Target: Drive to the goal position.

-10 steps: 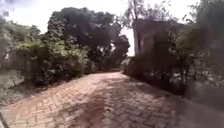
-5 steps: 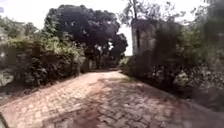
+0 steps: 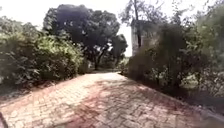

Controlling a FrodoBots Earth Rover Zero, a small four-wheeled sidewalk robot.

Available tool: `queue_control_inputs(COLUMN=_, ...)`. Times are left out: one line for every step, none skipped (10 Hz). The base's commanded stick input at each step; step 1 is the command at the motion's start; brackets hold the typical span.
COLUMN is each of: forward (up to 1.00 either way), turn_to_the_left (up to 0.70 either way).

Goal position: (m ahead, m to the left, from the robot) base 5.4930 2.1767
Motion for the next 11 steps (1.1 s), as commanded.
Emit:
queue_control_inputs(forward=0.70, turn_to_the_left=0.32)
queue_control_inputs(forward=0.70, turn_to_the_left=0.21)
queue_control_inputs(forward=0.70, turn_to_the_left=0.03)
queue_control_inputs(forward=0.70, turn_to_the_left=0.00)
queue_control_inputs(forward=0.70, turn_to_the_left=0.00)
queue_control_inputs(forward=0.70, turn_to_the_left=0.00)
queue_control_inputs(forward=0.70, turn_to_the_left=0.00)
queue_control_inputs(forward=0.70, turn_to_the_left=0.00)
queue_control_inputs(forward=0.70, turn_to_the_left=0.00)
queue_control_inputs(forward=0.70, turn_to_the_left=0.00)
queue_control_inputs(forward=0.70, turn_to_the_left=0.00)
